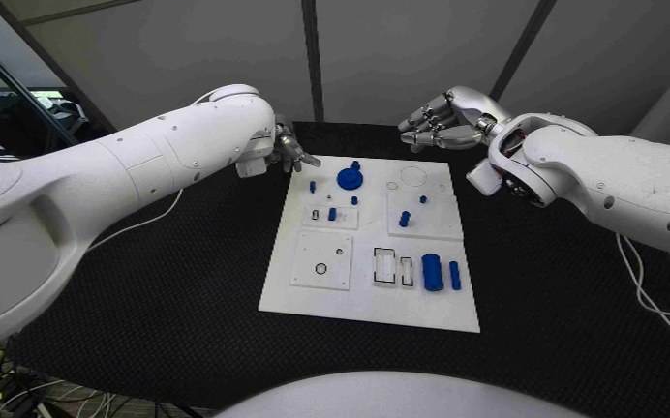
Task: Assemble the parts on the task board
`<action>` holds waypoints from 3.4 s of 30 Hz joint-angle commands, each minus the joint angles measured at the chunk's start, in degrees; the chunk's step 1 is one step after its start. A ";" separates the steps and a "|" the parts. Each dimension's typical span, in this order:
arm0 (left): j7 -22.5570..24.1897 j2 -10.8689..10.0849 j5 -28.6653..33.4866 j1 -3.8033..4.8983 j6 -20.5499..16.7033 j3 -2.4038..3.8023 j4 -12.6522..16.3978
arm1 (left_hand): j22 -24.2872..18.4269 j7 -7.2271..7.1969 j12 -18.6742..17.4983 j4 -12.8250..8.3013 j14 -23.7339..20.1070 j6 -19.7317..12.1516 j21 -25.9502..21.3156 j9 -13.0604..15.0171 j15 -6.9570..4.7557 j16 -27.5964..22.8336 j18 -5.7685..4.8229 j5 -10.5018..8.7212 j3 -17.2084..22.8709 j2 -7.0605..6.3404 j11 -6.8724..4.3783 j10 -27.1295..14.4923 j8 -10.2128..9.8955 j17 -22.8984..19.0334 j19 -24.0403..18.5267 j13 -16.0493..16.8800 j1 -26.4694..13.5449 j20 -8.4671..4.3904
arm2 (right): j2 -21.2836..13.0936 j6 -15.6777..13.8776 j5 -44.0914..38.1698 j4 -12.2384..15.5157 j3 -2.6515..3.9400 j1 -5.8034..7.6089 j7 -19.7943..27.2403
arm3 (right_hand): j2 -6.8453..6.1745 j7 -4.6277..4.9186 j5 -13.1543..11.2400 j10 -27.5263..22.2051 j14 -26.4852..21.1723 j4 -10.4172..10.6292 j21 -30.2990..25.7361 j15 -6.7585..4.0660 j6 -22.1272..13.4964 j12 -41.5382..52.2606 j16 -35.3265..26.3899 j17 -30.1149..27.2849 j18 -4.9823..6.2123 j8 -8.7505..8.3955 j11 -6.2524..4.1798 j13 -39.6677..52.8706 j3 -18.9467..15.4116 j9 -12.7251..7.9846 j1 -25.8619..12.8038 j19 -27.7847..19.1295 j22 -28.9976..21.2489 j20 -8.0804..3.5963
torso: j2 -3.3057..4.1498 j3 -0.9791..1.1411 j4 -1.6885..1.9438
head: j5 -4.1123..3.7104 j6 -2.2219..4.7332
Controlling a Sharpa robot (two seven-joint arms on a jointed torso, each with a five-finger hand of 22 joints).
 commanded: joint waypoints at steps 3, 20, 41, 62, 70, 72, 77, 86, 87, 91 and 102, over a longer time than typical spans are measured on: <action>1.00 1.32 -1.18 -0.79 2.16 -0.02 -1.75 | 1.50 -0.04 0.68 0.30 3.33 -0.58 0.54 0.67 0.16 0.27 -0.12 0.15 -0.88 0.07 -0.04 -0.61 0.90 9.28 0.60 0.22 0.99 0.01 | 0.26 0.45 -0.02 -0.11 0.02 0.09 0.55 | -0.08 0.03 0.40 0.31 0.30 -0.05 -0.27 -0.03 0.17 0.29 -0.28 -0.06 0.15 0.30 0.19 -0.08 0.25 0.00 0.25 0.19 -0.06 0.01 | 0.00 -0.02 -0.09 | 0.09 -0.26; 1.31 2.03 -1.21 -1.43 3.68 -0.03 -2.40 | 2.37 -0.37 1.24 0.68 3.43 -0.81 1.34 1.16 -0.02 0.47 -0.34 0.11 -1.40 0.62 -0.30 -0.70 1.48 9.43 1.13 0.34 1.74 -0.09 | 0.63 0.61 -0.02 -0.36 0.02 0.08 0.66 | -0.06 0.01 0.48 0.37 0.37 -0.08 -0.30 -0.04 0.19 0.33 -0.29 -0.05 0.16 0.31 0.17 -0.11 0.34 0.01 0.29 0.24 -0.08 0.00 | -0.12 0.10 0.09 | -0.26 -0.54; 1.78 3.00 -1.22 -1.47 4.82 -0.03 -3.45 | 2.80 -0.96 1.84 -0.02 3.48 -1.05 1.58 1.21 -0.45 0.55 -0.41 0.21 -1.42 2.08 -0.83 -0.91 1.19 9.47 1.28 0.27 5.03 -0.44 | 0.95 0.77 -0.02 -0.46 0.02 0.08 0.74 | 0.01 0.00 0.53 0.41 0.41 -0.08 -0.31 -0.05 0.23 0.35 -0.30 -0.04 0.16 0.34 0.15 -0.13 0.41 0.02 0.29 0.27 -0.08 -0.01 | -0.04 0.07 0.03 | -0.27 -0.48; 1.74 3.70 -1.22 -1.73 6.26 -0.04 -4.77 | 3.30 -1.05 2.01 -0.39 3.63 -0.61 2.01 1.13 -0.53 0.85 -0.53 0.27 -1.25 2.85 -0.92 -0.80 0.99 9.71 1.56 0.15 6.35 -0.53 | 1.03 0.87 -0.02 -0.38 0.03 0.08 0.77 | 0.06 -0.02 0.57 0.48 0.48 -0.09 -0.33 -0.08 0.29 0.38 -0.30 -0.03 0.17 0.37 0.12 -0.16 0.50 0.03 0.30 0.32 -0.09 -0.02 | -0.04 0.06 0.06 | -0.46 -1.09; 2.27 3.86 -1.22 -1.96 5.12 -0.04 -5.01 | 3.57 -1.12 2.04 -0.75 3.70 -0.35 2.22 1.01 -0.61 1.00 -0.59 0.21 -0.74 3.70 -1.01 -0.73 0.72 9.82 1.71 0.00 7.51 -0.60 | 1.13 0.92 -0.02 -0.49 0.03 0.08 0.81 | 0.11 -0.04 0.61 0.52 0.53 -0.08 -0.34 -0.10 0.33 0.40 -0.31 -0.03 0.17 0.39 0.11 -0.18 0.57 0.03 0.28 0.36 -0.09 -0.03 | -0.12 0.04 0.11 | -0.62 -1.20; 2.41 3.90 -1.22 -2.00 4.97 -0.04 -5.04 | 3.69 -1.17 2.05 -0.86 3.72 -0.25 2.31 0.98 -0.64 1.03 -0.62 0.17 -0.51 4.00 -1.05 -0.69 0.64 9.84 1.77 -0.05 7.88 -0.63 | 1.19 0.95 -0.02 -0.52 0.03 0.08 0.82 | 0.12 -0.04 0.61 0.53 0.54 -0.07 -0.34 -0.11 0.33 0.41 -0.32 -0.03 0.17 0.39 0.11 -0.19 0.58 0.04 0.28 0.37 -0.09 -0.03 | -0.05 0.06 0.08 | -0.50 -1.18; 2.67 4.02 -1.22 -2.06 4.87 -0.04 -5.06 | 3.80 -1.29 2.03 -1.15 3.74 -0.03 2.37 0.93 -0.71 1.05 -0.64 0.10 -0.02 4.56 -1.15 -0.62 0.49 9.85 1.82 -0.18 8.65 -0.69 | 1.32 1.01 -0.02 -0.59 0.03 0.08 0.82 | 0.12 -0.04 0.61 0.53 0.54 -0.07 -0.34 -0.11 0.33 0.41 -0.32 -0.03 0.17 0.39 0.11 -0.19 0.58 0.04 0.28 0.37 -0.09 -0.03 | -0.04 0.05 0.12 | -0.53 -1.00; 2.91 4.24 -1.22 -2.18 4.77 -0.04 -5.27 | 3.91 -1.42 2.01 -1.38 3.76 0.29 2.45 0.91 -0.78 1.08 -0.66 -0.02 0.22 4.75 -1.26 -0.48 0.43 9.87 1.88 -0.28 9.15 -0.74 | 1.43 1.08 -0.02 -0.65 0.03 0.08 0.81 | 0.12 -0.04 0.61 0.53 0.54 -0.07 -0.34 -0.11 0.33 0.41 -0.32 -0.03 0.17 0.39 0.11 -0.19 0.58 0.04 0.28 0.37 -0.09 -0.03 | -0.11 0.03 0.10 | -0.51 -1.04; 2.97 4.26 -1.22 -2.20 4.70 -0.04 -5.31 | 3.91 -1.43 2.01 -1.39 3.76 0.30 2.45 0.91 -0.78 1.09 -0.66 -0.03 0.25 4.78 -1.26 -0.47 0.42 9.88 1.88 -0.29 9.18 -0.74 | 1.44 1.08 -0.02 -0.66 0.03 0.08 0.81 | 0.12 -0.04 0.61 0.53 0.54 -0.07 -0.34 -0.11 0.33 0.41 -0.32 -0.03 0.17 0.39 0.11 -0.19 0.58 0.04 0.28 0.37 -0.09 -0.03 | -0.13 0.03 0.11 | -0.50 -1.06; 3.16 4.31 -1.22 -2.25 4.52 -0.04 -5.45 | 3.95 -1.50 1.96 -1.51 3.77 0.43 2.45 0.87 -0.84 1.12 -0.66 -0.05 0.57 5.19 -1.34 -0.37 0.30 9.90 1.89 -0.39 9.57 -0.80 | 1.47 1.11 -0.02 -0.67 0.03 0.08 0.80 | 0.12 -0.04 0.61 0.53 0.54 -0.07 -0.34 -0.11 0.33 0.41 -0.32 -0.03 0.17 0.39 0.11 -0.19 0.58 0.04 0.28 0.37 -0.09 -0.03 | -0.10 0.08 0.08 | -0.50 -0.89; 3.52 4.23 -1.22 -2.29 5.42 -0.04 -5.50 | 4.18 -1.99 0.49 -5.60 3.79 0.80 2.32 0.71 -1.36 1.14 -0.65 -0.80 7.44 7.18 -1.91 -0.10 -0.81 9.91 1.90 -1.76 15.35 -1.35 | 1.39 1.19 -0.02 -0.62 0.03 0.08 0.72 | 0.18 -0.06 0.67 0.56 0.58 -0.09 -0.36 -0.13 0.36 0.43 -0.34 -0.02 0.17 0.41 0.08 -0.22 0.69 0.04 0.30 0.42 -0.10 -0.05 | -0.07 0.07 0.05 | -0.65 -0.83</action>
